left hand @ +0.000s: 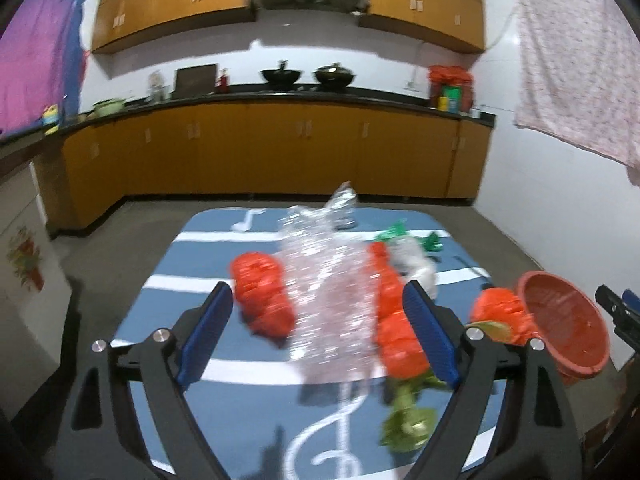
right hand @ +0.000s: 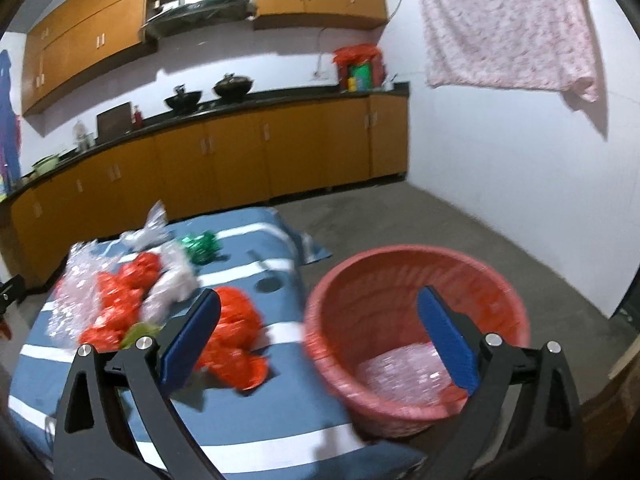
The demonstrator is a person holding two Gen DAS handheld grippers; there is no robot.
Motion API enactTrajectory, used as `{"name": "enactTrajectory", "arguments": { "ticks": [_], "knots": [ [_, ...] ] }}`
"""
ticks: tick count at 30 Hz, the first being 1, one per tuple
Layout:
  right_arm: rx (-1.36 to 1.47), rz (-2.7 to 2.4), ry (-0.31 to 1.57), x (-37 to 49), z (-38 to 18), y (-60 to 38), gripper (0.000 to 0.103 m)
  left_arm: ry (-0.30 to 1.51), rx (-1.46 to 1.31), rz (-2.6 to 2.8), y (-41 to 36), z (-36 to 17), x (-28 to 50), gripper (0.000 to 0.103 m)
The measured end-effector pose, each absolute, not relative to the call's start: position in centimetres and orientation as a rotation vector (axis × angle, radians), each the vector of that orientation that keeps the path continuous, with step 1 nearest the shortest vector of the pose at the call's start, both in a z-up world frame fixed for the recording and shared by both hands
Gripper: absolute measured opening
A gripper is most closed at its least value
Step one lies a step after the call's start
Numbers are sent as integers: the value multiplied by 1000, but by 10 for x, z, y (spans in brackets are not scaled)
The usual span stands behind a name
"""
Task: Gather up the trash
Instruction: 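Grasp more bubble wrap with the left tool while the right tool grasps a red bag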
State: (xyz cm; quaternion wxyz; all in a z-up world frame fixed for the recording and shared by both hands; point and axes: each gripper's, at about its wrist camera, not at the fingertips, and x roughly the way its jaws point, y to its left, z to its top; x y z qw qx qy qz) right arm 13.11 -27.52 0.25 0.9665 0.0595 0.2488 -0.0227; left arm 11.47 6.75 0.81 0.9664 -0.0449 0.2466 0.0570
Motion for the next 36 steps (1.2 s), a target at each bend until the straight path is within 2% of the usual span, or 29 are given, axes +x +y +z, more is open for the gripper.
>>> {"name": "enactTrajectory", "arguments": {
  "ticks": [13, 22, 25, 29, 33, 36],
  "knots": [
    [102, 20, 647, 180, -36, -216, 92, 540, -100, 142, 95, -11, 110, 85],
    [76, 5, 750, 206, -62, -210, 81, 567, -115, 120, 95, -19, 124, 85],
    [66, 14, 781, 211, -69, -208, 73, 577, -116, 109, 91, -21, 132, 85],
    [59, 42, 809, 212, -76, -205, 56, 588, -99, 105, 82, -23, 145, 85],
    [62, 55, 798, 209, -73, -207, 50, 619, -93, 103, 77, -30, 160, 85],
    [74, 56, 785, 206, -70, -210, 49, 643, -97, 104, 77, -35, 172, 84]
  ]
}}
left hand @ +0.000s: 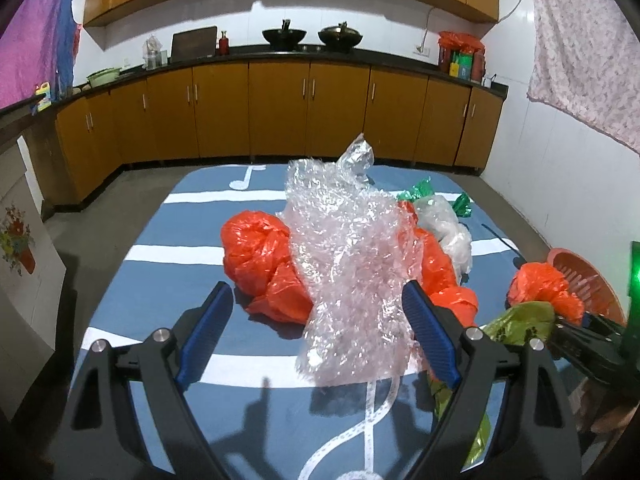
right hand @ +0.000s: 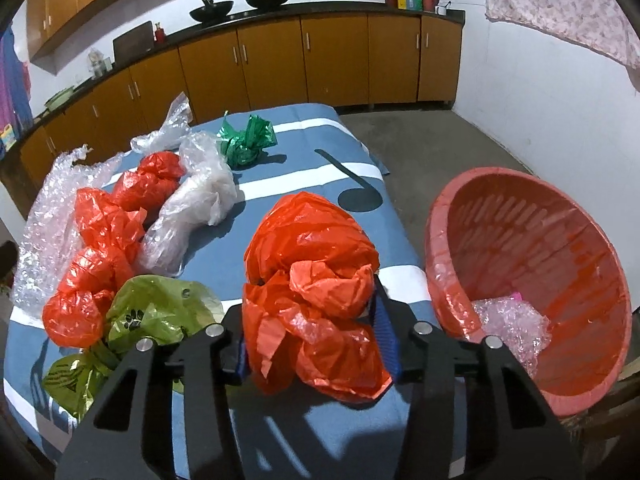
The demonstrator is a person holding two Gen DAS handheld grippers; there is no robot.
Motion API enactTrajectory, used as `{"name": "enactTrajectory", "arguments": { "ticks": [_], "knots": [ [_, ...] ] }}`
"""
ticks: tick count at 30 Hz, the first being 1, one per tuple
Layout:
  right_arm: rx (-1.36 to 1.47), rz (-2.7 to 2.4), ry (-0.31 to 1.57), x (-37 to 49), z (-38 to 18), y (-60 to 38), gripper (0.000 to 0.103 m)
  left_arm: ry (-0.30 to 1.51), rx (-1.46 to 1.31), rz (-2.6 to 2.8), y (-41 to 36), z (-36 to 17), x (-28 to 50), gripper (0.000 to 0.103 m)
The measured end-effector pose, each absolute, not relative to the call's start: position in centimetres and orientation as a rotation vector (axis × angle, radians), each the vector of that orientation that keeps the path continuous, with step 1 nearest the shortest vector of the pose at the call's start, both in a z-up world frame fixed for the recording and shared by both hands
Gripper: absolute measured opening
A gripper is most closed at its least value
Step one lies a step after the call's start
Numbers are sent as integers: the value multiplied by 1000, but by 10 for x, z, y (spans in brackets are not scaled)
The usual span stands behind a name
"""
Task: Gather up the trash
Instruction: 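Grasp more bubble wrap with the left tool while the right tool grasps a red bag, then carry both bags over the orange basket and open both tools to drop them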
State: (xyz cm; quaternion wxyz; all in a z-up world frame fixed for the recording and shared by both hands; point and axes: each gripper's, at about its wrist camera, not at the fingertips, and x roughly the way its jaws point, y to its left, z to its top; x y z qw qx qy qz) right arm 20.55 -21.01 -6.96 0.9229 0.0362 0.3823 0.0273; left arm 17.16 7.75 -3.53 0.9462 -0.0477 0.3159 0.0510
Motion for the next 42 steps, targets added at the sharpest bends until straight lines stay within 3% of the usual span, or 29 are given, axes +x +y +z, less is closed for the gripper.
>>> {"name": "enactTrajectory", "arguments": {
  "ticks": [6, 9, 13, 17, 31, 42],
  "knots": [
    [92, 60, 770, 204, -64, -217, 45, 700, -97, 86, 78, -45, 190, 69],
    [97, 64, 767, 202, -63, -219, 43, 726, -93, 69, 77, -51, 195, 55],
    [106, 69, 764, 200, -63, -221, 41, 745, -93, 47, 75, -55, 197, 25],
    [118, 69, 755, 197, -60, -224, 39, 725, -80, 26, 71, -52, 191, 12],
    [170, 55, 672, 185, -34, -240, 34, 579, -72, 9, 73, -5, 166, 8],
    [169, -46, 589, 169, -11, -276, 34, 522, -56, -120, 28, 23, 156, 8]
  ]
}}
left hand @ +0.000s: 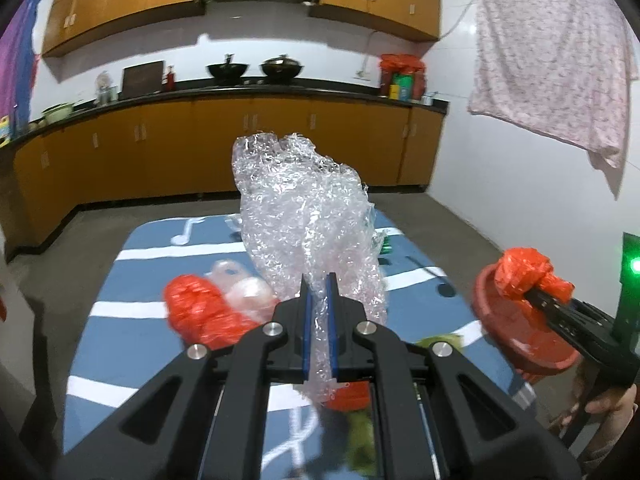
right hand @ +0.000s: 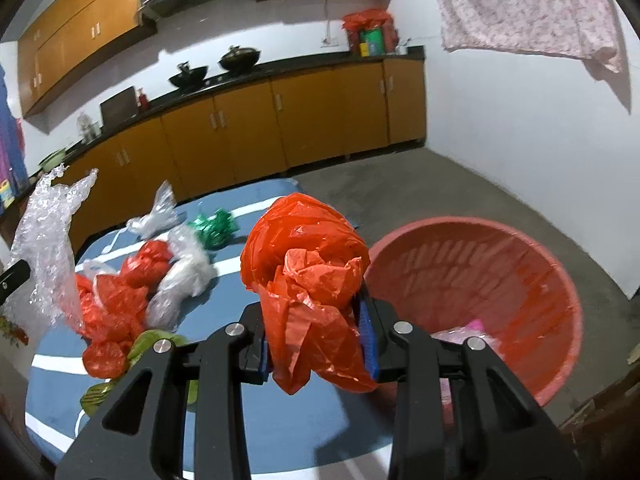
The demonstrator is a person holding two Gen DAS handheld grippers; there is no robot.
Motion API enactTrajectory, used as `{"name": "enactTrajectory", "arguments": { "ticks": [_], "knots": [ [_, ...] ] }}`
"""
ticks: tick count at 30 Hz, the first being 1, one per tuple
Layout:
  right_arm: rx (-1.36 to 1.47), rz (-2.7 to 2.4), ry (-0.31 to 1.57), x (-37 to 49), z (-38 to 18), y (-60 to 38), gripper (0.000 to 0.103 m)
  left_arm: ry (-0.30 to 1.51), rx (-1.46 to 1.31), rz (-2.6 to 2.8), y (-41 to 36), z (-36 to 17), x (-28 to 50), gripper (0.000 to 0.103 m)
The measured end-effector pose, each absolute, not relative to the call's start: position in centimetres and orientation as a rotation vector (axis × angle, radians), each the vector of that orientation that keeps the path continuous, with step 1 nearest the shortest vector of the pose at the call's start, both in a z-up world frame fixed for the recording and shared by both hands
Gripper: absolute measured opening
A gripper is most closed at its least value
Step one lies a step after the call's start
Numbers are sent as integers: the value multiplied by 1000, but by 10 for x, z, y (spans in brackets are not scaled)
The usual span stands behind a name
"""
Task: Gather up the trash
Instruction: 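Carry both bags over the orange basket and open both tools to drop them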
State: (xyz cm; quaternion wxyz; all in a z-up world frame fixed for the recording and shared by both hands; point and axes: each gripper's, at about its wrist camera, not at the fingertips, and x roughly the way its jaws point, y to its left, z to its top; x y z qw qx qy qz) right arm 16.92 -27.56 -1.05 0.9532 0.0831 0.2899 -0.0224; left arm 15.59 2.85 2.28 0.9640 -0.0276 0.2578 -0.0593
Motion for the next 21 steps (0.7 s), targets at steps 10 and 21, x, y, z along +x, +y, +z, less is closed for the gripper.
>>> {"name": "enactTrajectory", "arguments": {
  "ticks": [10, 21],
  "knots": [
    [209, -218, 555, 154, 3, -342, 34, 529, -29, -315, -59, 22, 162, 8],
    [264, -315, 545, 150, 0, -391, 34, 598, 16, -479, -153, -6, 183, 8]
  ]
}}
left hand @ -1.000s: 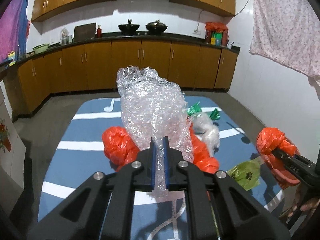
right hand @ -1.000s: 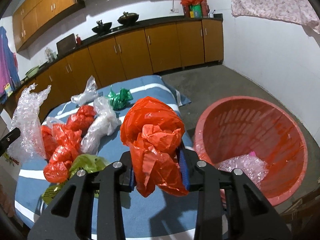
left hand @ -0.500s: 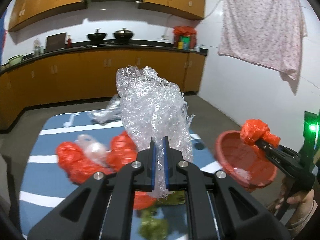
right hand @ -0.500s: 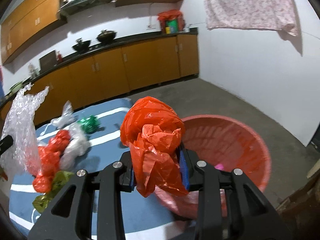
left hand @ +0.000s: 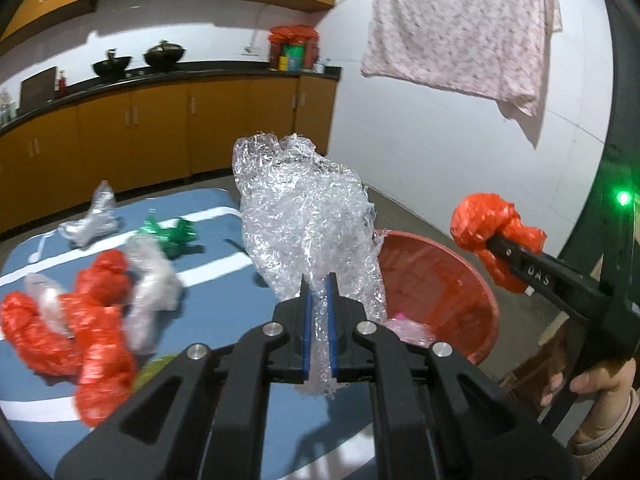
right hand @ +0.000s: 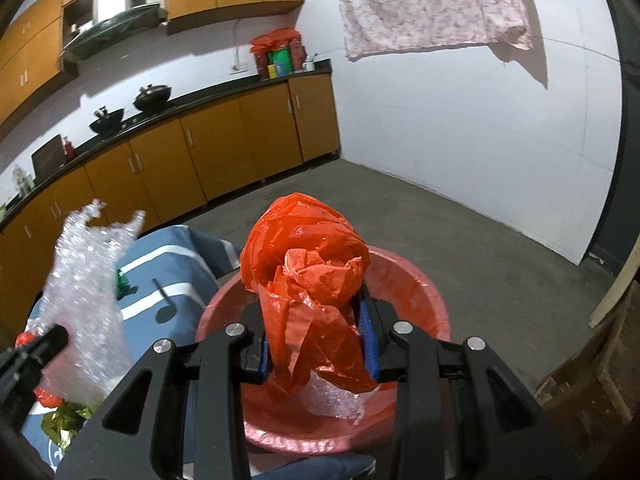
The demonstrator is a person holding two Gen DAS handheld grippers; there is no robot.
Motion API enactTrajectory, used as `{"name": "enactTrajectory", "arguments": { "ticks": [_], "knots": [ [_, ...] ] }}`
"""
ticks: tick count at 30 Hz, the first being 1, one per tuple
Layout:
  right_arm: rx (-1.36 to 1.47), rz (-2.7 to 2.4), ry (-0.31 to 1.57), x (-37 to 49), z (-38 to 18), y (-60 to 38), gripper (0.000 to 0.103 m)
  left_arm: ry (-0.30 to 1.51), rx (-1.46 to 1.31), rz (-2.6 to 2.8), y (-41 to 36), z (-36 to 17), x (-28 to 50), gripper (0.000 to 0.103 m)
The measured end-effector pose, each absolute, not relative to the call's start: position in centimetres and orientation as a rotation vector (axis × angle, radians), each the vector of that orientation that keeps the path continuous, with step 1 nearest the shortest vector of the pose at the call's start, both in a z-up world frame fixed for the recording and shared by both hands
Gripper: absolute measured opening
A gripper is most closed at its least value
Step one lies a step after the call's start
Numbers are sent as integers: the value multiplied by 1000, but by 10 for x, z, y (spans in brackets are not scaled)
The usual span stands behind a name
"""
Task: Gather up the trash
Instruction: 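Carry both bags over the orange basket and open both tools to drop them, then move both tools back over the table while the right tool grasps the yellow-green bag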
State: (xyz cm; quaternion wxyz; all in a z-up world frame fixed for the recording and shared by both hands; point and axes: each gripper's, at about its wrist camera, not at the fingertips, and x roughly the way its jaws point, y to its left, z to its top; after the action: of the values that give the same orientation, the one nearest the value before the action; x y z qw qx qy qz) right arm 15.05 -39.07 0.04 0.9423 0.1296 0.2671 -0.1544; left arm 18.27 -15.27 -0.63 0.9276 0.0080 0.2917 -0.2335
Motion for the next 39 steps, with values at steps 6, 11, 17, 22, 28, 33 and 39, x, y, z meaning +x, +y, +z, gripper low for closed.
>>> {"name": "enactTrajectory", "arguments": {
  "ticks": [6, 11, 17, 22, 28, 33, 39],
  "knots": [
    [292, -323, 539, 158, -2, -404, 34, 631, 42, -524, -187, -25, 193, 8],
    [313, -312, 533, 161, -4, -409, 35, 655, 52, -549, -208, -35, 204, 8],
    [325, -291, 544, 166, -11, -416, 54, 677, 47, -556, -219, -44, 213, 30],
    [333, -301, 549, 161, -15, -421, 62, 702, 23, -533, -207, -49, 218, 38],
    [250, -287, 531, 152, -10, -405, 65, 642, 0, -451, -168, -32, 208, 56],
    [179, -206, 527, 152, -4, -370, 65, 585, 40, -336, -124, -19, 195, 59],
    [136, -29, 563, 155, -8, -308, 65, 545, 27, -151, -47, -7, 180, 64]
  ]
}}
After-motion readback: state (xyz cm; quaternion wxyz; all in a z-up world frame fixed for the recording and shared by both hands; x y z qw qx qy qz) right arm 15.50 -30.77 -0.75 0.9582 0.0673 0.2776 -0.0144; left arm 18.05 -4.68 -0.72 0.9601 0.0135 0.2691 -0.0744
